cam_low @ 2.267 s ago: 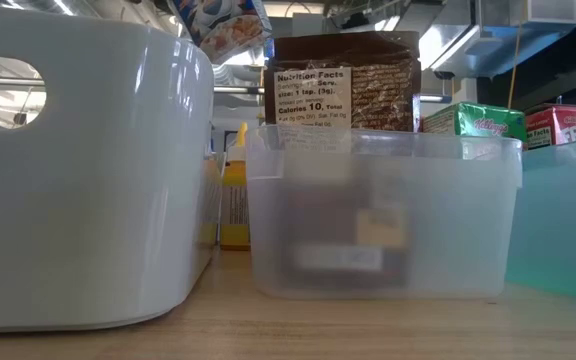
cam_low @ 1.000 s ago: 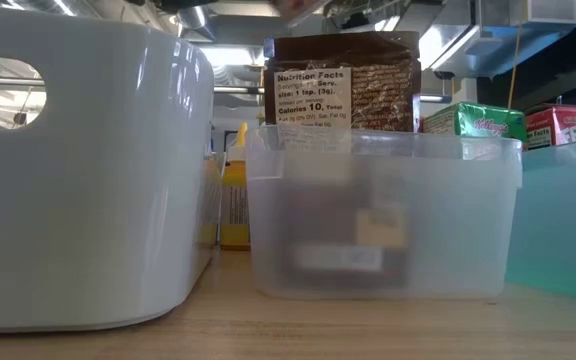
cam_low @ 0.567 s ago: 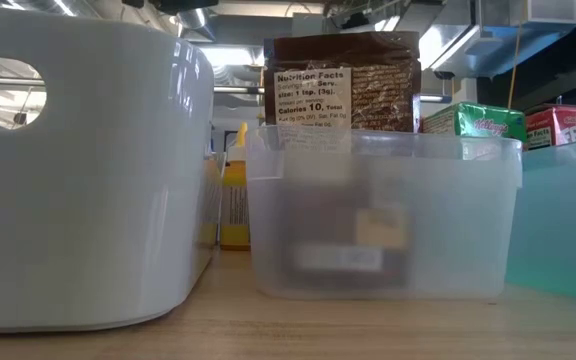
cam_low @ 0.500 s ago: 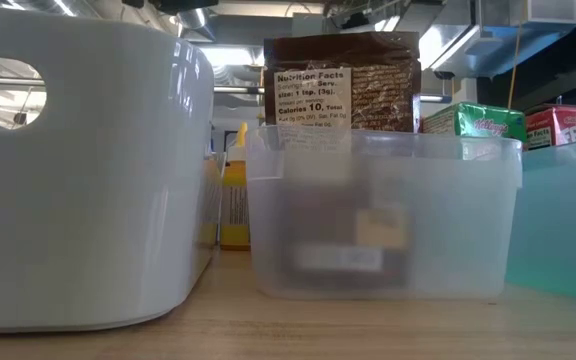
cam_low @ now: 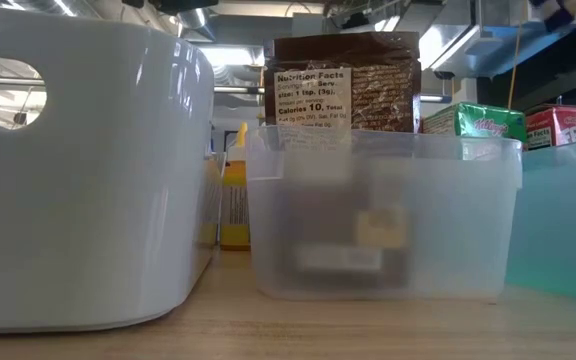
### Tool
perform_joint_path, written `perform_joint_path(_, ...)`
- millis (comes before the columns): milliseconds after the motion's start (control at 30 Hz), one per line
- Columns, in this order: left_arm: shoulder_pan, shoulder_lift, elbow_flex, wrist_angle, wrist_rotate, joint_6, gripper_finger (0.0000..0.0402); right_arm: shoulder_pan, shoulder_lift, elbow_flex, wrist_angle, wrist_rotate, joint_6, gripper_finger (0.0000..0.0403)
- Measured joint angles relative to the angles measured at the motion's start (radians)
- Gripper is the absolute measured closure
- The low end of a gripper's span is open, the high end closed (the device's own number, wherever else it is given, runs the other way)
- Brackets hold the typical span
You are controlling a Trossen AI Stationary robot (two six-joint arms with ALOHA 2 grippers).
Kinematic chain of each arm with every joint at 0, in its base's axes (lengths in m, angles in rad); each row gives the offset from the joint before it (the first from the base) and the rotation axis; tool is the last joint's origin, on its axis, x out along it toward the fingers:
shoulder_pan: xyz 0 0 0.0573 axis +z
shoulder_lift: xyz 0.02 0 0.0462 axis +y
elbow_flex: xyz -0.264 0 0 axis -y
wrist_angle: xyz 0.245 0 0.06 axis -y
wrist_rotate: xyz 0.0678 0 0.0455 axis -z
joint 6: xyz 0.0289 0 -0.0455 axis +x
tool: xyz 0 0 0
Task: Pick & Place Kitchen Items
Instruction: Put the blue cereal box into the blue bin
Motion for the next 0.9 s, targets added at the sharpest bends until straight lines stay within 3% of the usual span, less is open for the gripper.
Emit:
perform_joint_path(167,0.0,0.0,0.0,0.0,0.0,0.0,0.0206,0.071,-0.077,-0.227,0.28,0.024,-0.068,0.0291)
perform_joint_path(433,0.0,0.0,0.0,0.0,0.0,0.0,0.0207,0.13,-0.124,-0.51,0.891,0.021,-0.47,0.0291)
perform_joint_path(700,0.0,0.0,0.0,0.0,0.0,0.0,0.0204,0.104,-0.136,-0.768,1.525,-0.226,-0.87,0.0291)
perform_joint_path(900,0.0,0.0,0.0,-0.001,0.0,0.0,0.0207,0.031,-0.134,-0.935,1.788,-0.315,-0.883,0.0291)
